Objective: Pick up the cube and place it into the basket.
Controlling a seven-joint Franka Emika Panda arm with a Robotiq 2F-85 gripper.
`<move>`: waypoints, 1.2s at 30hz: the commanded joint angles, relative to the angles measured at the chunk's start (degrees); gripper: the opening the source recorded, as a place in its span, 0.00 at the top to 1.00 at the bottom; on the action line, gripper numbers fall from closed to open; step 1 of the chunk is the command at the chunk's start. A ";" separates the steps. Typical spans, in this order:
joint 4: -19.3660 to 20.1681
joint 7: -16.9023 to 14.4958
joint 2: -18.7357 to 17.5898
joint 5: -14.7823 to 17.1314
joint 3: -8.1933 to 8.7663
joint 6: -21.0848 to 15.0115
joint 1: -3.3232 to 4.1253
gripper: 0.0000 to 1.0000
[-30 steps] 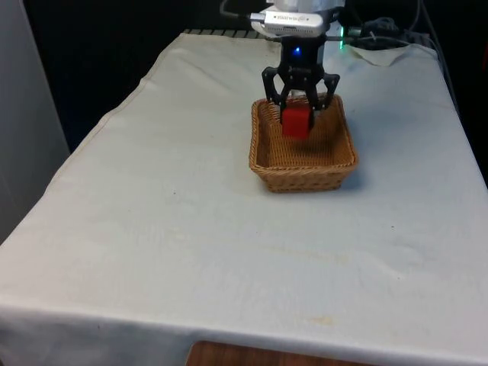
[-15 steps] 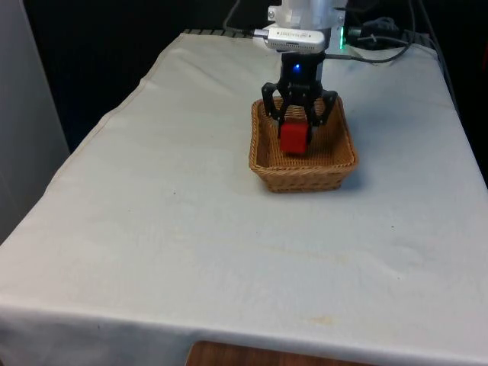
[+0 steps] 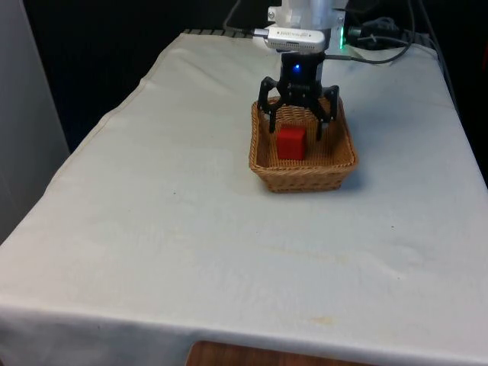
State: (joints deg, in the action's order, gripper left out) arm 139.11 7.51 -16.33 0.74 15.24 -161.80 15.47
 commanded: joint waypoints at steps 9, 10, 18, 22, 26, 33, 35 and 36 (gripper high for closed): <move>-0.11 0.17 0.52 -0.17 0.17 0.34 0.11 0.00; -0.74 0.29 0.69 -0.34 0.46 0.97 0.17 0.00; -2.98 0.34 2.86 -0.69 0.86 4.87 0.11 0.00; -4.07 0.34 3.61 -0.69 0.92 6.42 0.06 0.00; -6.07 0.29 4.47 -0.57 1.09 9.00 0.00 0.00; -8.82 0.29 4.98 -0.40 1.26 12.09 -0.06 0.00; -8.71 0.00 4.93 -0.11 1.09 11.63 -0.06 0.00; -9.74 0.34 4.98 -0.34 1.26 13.01 -0.06 0.00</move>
State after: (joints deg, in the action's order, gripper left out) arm 129.95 7.51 -11.40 0.63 16.39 -149.71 15.36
